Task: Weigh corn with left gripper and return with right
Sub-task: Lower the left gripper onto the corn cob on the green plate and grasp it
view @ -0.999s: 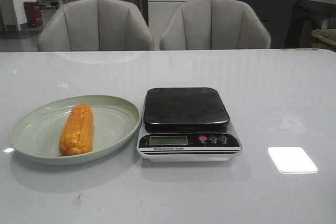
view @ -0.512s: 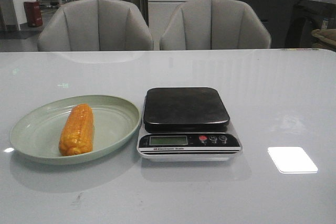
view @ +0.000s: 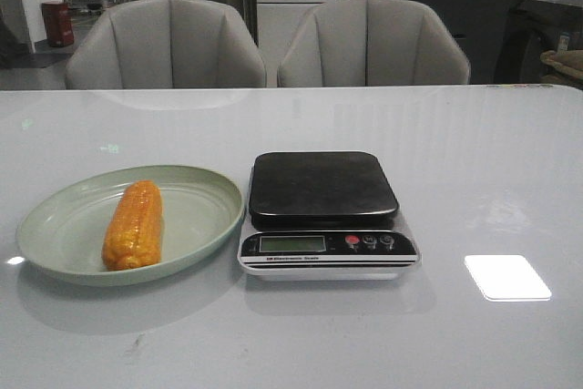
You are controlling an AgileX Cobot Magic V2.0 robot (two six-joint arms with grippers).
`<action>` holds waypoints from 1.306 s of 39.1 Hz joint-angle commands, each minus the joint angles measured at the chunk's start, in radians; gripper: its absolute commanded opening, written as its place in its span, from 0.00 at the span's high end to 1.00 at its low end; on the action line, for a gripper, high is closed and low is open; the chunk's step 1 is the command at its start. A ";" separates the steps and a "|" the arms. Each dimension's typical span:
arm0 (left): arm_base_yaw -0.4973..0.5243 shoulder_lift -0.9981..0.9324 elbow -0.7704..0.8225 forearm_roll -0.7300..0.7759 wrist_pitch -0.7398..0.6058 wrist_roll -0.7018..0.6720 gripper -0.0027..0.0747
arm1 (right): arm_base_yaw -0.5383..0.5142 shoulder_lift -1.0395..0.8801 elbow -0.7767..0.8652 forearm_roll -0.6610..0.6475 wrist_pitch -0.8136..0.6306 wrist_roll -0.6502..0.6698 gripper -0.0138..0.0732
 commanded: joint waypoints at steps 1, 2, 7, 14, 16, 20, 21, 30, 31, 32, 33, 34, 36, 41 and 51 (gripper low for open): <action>-0.041 0.106 -0.085 -0.010 -0.059 -0.015 0.36 | -0.005 -0.020 0.011 -0.010 -0.079 -0.003 0.63; -0.048 0.130 -0.097 -0.015 -0.056 -0.015 0.36 | -0.005 -0.020 0.011 -0.010 -0.079 -0.003 0.63; -0.053 0.260 -0.165 -0.058 -0.033 -0.015 0.36 | -0.005 -0.020 0.011 -0.010 -0.079 -0.003 0.63; -0.053 0.410 -0.260 -0.072 0.036 -0.015 0.35 | -0.005 -0.020 0.011 -0.010 -0.079 -0.003 0.63; -0.053 0.443 -0.285 -0.076 0.060 -0.015 0.35 | -0.005 -0.020 0.011 -0.010 -0.079 -0.003 0.63; -0.053 0.504 -0.327 -0.084 0.084 -0.015 0.29 | -0.005 -0.020 0.011 -0.010 -0.079 -0.003 0.63; -0.053 0.517 -0.335 -0.086 0.086 -0.015 0.28 | -0.005 -0.020 0.011 -0.010 -0.079 -0.003 0.63; -0.053 0.607 -0.384 -0.105 0.134 -0.022 0.25 | -0.005 -0.020 0.011 -0.010 -0.079 -0.003 0.63; -0.053 0.615 -0.384 -0.117 0.134 -0.022 0.25 | -0.005 -0.020 0.011 -0.010 -0.079 -0.003 0.63; -0.053 0.621 -0.384 -0.128 0.134 -0.022 0.25 | -0.005 -0.020 0.011 -0.010 -0.079 -0.003 0.63; -0.053 0.628 -0.384 -0.138 0.134 -0.022 0.25 | -0.005 -0.020 0.011 -0.010 -0.079 -0.003 0.63; -0.055 0.636 -0.384 -0.148 0.134 -0.022 0.25 | -0.005 -0.020 0.011 -0.010 -0.079 -0.003 0.63; -0.063 0.650 -0.384 -0.148 0.134 -0.022 0.25 | -0.005 -0.020 0.011 -0.010 -0.079 -0.003 0.63; -0.093 0.682 -0.387 -0.148 0.125 -0.022 0.25 | -0.005 -0.020 0.011 -0.010 -0.079 -0.003 0.63; -0.121 0.698 -0.393 -0.148 0.087 -0.022 0.72 | -0.005 -0.020 0.011 -0.010 -0.079 -0.003 0.63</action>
